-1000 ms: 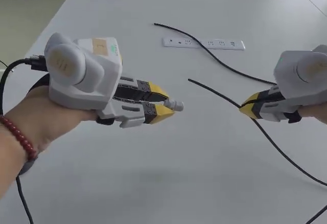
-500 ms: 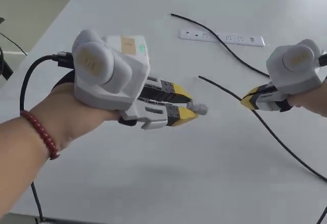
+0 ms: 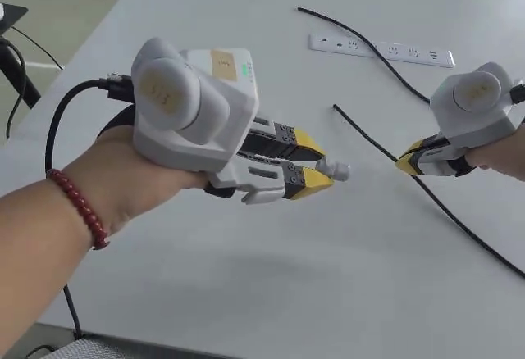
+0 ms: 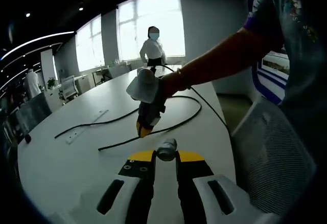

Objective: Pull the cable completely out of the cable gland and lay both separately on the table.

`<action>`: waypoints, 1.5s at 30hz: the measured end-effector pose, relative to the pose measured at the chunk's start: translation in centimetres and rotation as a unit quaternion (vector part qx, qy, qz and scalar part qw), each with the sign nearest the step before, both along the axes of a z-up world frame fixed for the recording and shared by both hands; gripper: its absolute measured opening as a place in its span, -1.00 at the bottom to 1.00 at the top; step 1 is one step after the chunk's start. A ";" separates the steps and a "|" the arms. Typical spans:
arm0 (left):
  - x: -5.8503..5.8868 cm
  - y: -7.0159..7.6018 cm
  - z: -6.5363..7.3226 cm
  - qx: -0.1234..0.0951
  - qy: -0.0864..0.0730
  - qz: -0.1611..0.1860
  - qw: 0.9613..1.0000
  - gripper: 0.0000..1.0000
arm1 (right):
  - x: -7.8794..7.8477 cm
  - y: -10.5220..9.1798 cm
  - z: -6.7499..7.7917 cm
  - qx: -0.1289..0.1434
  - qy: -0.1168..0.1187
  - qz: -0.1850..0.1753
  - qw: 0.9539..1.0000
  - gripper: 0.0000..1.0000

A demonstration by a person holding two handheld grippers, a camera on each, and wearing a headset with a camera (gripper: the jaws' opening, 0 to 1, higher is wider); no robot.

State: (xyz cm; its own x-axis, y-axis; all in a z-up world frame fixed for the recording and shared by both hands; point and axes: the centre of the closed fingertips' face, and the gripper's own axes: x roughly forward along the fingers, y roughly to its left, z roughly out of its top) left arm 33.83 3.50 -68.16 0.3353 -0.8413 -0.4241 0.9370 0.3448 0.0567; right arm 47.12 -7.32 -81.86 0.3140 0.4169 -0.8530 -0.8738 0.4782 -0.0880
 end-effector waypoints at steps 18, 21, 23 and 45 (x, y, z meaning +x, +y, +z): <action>0.1 -0.5 -0.4 -0.005 0.004 0.000 1.000 -0.67 | -0.2 -0.5 -1.2 -0.010 0.023 -0.001 1.000 -0.99; 0.1 -0.7 -0.4 -0.004 0.004 -0.003 1.000 -0.67 | -0.3 -0.4 -1.2 -0.007 0.025 -0.002 1.000 -0.99; 0.2 -0.8 -0.4 -0.006 0.005 -0.003 1.000 -0.67 | -0.3 -0.4 -1.2 -0.007 0.024 -0.002 1.000 -0.99; 0.5 -0.4 -0.5 -0.002 0.006 0.008 1.000 -0.67 | -0.3 -0.5 0.9 0.034 0.000 -0.018 0.999 -0.72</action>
State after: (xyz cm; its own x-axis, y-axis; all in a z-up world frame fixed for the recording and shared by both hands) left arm 34.35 3.09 -68.65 0.3439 -0.8370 -0.4256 0.9317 0.3606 0.0438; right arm 46.87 -7.78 -80.98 0.3293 0.4624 -0.8233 -0.8563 0.5137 -0.0539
